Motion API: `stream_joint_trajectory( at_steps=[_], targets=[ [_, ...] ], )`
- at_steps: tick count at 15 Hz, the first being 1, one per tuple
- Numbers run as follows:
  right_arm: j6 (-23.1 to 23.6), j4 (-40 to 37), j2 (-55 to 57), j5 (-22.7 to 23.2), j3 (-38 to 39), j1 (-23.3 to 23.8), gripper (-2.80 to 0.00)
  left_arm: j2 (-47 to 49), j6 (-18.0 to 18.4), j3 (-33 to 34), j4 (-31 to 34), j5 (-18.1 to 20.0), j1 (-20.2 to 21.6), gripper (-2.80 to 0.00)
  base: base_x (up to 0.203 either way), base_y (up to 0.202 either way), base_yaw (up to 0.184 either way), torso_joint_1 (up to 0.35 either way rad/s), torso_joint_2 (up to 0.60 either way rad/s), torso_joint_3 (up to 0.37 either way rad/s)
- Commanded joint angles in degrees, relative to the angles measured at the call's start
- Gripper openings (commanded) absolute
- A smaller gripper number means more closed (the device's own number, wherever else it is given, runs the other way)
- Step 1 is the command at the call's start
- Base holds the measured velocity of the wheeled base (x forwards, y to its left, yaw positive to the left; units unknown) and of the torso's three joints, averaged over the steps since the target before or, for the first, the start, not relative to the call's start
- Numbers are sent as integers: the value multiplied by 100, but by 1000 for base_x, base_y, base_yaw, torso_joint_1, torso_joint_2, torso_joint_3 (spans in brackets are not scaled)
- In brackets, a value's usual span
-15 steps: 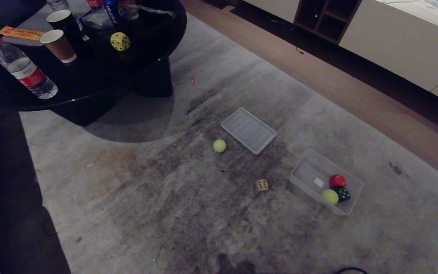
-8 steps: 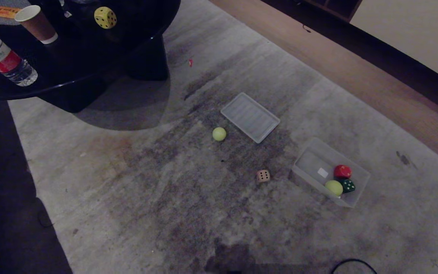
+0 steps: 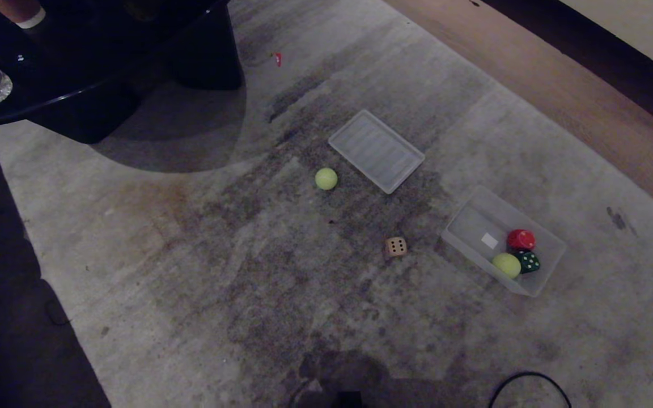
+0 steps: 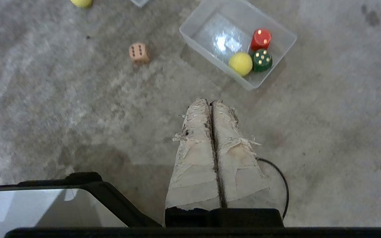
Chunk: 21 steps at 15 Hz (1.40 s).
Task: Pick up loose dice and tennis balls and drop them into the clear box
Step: Find toys out of the box
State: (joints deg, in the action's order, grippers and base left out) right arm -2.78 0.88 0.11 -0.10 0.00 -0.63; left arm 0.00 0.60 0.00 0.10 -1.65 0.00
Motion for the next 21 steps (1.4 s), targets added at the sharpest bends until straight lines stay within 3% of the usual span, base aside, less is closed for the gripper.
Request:
stream_joint_trajectory(
  at_steps=[1, 21],
  targets=[
    [-3, 5, -2, 1, 26, -7, -280, 9, 2, 9, -1, -2, 0, -280, 0, 0, 0, 2, 9, -195],
    [23, 9, -2, 10, 26, -7, -280, 9, 54, 9, -1, 14, 0, -280, 0, 0, 0, 3, 3, -196]
  ],
)
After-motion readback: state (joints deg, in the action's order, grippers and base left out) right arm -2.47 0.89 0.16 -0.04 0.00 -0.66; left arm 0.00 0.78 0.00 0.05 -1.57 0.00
